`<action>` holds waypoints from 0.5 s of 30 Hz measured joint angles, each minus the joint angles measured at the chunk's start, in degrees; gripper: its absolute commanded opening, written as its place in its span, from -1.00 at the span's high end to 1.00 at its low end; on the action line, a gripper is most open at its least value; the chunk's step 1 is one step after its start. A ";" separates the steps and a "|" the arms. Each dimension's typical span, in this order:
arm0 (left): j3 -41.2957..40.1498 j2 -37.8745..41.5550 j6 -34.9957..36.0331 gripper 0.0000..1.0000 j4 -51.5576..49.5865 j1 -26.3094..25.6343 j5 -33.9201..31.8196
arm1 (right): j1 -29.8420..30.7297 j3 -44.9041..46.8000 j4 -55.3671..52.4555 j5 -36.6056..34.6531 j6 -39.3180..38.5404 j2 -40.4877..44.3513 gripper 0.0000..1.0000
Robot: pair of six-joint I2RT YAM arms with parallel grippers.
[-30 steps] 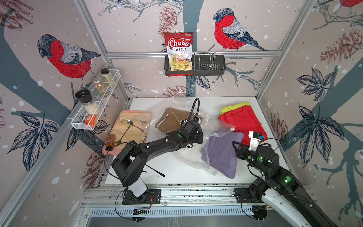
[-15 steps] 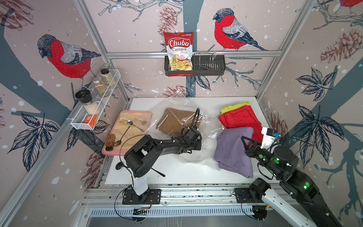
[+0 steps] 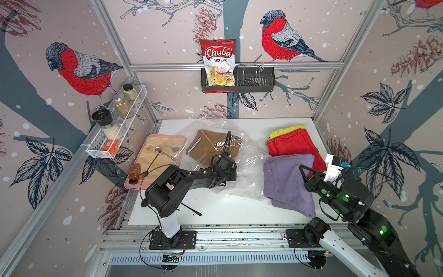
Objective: Take the trousers out of the vacuum bag
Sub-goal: Take out the trousers from the vacuum bag.
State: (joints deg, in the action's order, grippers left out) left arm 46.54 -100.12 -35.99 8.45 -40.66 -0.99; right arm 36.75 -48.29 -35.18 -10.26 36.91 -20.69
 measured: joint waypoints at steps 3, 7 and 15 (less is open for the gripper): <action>-1.84 2.01 0.35 0.48 -1.05 1.42 -1.18 | 0.00 -0.68 0.00 -0.42 -0.61 0.00 1.00; -3.10 4.63 1.16 0.49 -4.79 2.14 -3.56 | 0.00 -1.22 0.02 -1.92 -0.96 -0.09 1.00; -5.16 11.50 1.92 0.51 -12.81 4.11 -5.75 | 0.00 -1.84 0.09 -3.37 -1.16 -1.01 1.00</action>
State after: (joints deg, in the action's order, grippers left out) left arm 41.39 -88.62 -34.06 -4.36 -36.56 -6.74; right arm 36.75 -50.13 -35.09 -13.63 35.75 -21.69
